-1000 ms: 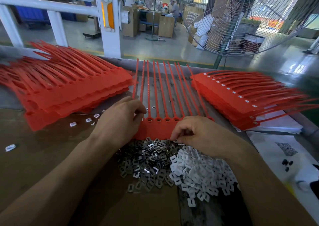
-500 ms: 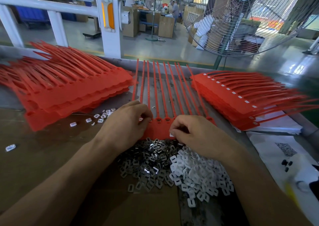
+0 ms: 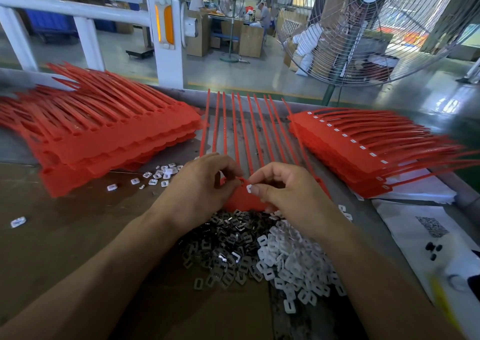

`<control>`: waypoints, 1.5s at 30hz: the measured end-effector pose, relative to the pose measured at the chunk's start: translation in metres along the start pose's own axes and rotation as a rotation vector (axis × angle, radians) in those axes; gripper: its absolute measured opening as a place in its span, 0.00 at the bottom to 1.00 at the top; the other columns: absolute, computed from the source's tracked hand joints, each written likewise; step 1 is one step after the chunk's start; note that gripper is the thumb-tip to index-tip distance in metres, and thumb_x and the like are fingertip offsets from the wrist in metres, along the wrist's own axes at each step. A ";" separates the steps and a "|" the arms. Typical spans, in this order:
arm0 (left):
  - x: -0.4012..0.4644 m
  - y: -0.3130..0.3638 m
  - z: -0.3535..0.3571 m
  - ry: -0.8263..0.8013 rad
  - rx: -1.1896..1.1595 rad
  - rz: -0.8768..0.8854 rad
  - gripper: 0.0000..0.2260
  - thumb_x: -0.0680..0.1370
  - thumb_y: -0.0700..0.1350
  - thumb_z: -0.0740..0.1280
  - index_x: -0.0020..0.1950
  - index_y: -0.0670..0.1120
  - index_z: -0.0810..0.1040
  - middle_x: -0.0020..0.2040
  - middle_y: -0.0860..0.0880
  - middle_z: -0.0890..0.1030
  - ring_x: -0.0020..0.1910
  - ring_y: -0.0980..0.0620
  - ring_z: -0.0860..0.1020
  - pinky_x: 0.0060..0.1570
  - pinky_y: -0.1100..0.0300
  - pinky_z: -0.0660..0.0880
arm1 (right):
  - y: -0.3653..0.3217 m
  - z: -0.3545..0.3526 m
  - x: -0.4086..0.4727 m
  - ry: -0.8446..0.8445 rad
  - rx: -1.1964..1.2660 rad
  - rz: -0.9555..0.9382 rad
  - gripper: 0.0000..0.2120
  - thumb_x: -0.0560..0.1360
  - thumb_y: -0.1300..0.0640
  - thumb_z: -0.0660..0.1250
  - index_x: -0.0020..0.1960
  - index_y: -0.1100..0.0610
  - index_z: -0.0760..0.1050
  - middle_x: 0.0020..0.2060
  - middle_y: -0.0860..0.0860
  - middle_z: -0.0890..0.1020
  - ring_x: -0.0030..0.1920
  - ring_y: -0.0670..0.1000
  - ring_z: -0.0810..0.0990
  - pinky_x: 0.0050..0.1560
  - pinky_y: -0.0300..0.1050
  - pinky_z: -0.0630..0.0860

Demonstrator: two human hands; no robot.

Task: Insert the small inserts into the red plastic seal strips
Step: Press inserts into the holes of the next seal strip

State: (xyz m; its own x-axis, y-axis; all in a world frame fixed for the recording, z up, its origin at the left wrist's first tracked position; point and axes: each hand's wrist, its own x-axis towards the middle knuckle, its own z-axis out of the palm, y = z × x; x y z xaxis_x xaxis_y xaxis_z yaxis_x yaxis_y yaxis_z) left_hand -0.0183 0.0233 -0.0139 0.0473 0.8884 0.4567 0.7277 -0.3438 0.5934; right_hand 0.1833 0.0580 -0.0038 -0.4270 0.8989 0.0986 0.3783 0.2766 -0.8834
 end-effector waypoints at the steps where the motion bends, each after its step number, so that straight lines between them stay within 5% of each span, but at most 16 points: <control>1: 0.000 0.000 0.000 -0.001 -0.008 0.005 0.06 0.75 0.45 0.74 0.50 0.54 0.83 0.43 0.58 0.80 0.42 0.57 0.77 0.44 0.61 0.74 | 0.000 0.001 0.000 0.013 0.020 0.016 0.05 0.78 0.56 0.74 0.47 0.45 0.83 0.36 0.44 0.84 0.33 0.44 0.81 0.36 0.34 0.76; 16: -0.002 0.009 0.001 0.000 0.035 0.147 0.06 0.75 0.49 0.74 0.50 0.51 0.81 0.44 0.59 0.77 0.44 0.63 0.75 0.44 0.70 0.69 | 0.001 0.005 0.006 0.098 0.271 0.114 0.04 0.77 0.62 0.75 0.48 0.54 0.83 0.33 0.49 0.84 0.32 0.46 0.81 0.36 0.38 0.78; 25: 0.005 -0.015 -0.013 0.079 0.259 0.037 0.04 0.77 0.50 0.73 0.49 0.52 0.82 0.46 0.60 0.77 0.49 0.54 0.75 0.54 0.51 0.72 | 0.000 -0.001 -0.001 0.159 -0.109 0.080 0.05 0.79 0.47 0.71 0.46 0.45 0.83 0.42 0.40 0.86 0.42 0.38 0.82 0.41 0.35 0.73; 45: 0.008 -0.021 0.003 -0.054 0.394 -0.064 0.09 0.80 0.57 0.67 0.57 0.57 0.82 0.56 0.58 0.78 0.61 0.54 0.70 0.62 0.55 0.61 | 0.007 0.000 0.001 0.078 -0.237 0.060 0.07 0.79 0.44 0.70 0.46 0.44 0.81 0.37 0.30 0.81 0.39 0.32 0.80 0.37 0.31 0.69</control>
State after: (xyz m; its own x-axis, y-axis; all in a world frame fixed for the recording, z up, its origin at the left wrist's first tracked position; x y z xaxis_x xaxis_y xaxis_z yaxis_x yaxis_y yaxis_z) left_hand -0.0309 0.0387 -0.0248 0.0218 0.9226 0.3851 0.9364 -0.1537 0.3154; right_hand 0.1854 0.0607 -0.0099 -0.3368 0.9370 0.0930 0.5866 0.2860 -0.7577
